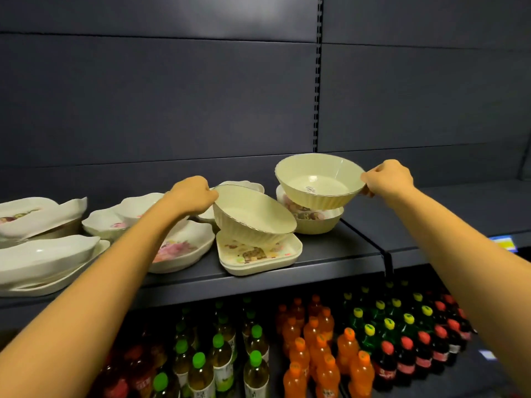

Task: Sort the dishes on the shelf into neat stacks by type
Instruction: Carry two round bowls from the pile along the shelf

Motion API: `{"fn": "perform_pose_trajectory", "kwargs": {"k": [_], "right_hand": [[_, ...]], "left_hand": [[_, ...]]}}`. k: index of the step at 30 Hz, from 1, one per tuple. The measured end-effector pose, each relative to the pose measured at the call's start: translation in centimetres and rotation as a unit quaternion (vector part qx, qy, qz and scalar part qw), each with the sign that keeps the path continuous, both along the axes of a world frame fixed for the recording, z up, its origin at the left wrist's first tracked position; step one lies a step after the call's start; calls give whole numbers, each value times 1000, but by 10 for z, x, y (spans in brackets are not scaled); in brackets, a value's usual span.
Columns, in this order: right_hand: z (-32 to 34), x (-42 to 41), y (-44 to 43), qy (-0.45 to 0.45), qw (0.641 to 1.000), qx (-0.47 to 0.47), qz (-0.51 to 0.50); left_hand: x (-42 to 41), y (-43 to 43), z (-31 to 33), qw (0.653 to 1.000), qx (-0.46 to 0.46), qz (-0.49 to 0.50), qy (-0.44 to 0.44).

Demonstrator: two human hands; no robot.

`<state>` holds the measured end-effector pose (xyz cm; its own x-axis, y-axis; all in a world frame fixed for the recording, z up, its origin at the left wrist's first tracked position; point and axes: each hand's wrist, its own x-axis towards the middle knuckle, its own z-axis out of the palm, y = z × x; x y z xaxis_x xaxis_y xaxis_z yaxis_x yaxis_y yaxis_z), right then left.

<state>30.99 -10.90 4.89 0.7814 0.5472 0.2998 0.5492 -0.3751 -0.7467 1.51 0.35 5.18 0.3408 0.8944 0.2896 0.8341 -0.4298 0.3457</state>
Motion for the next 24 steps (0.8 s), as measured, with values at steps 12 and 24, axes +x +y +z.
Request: {"fn": "perform_pose_trajectory", "kwargs": {"k": [12, 24], "right_hand": [[-23, 85, -114, 14, 991, -34, -132], [-17, 234, -233, -9, 970, -60, -233]], "left_hand": [[107, -5, -20, 993, 20, -87, -72], [284, -70, -30, 986, -23, -141, -83]]}}
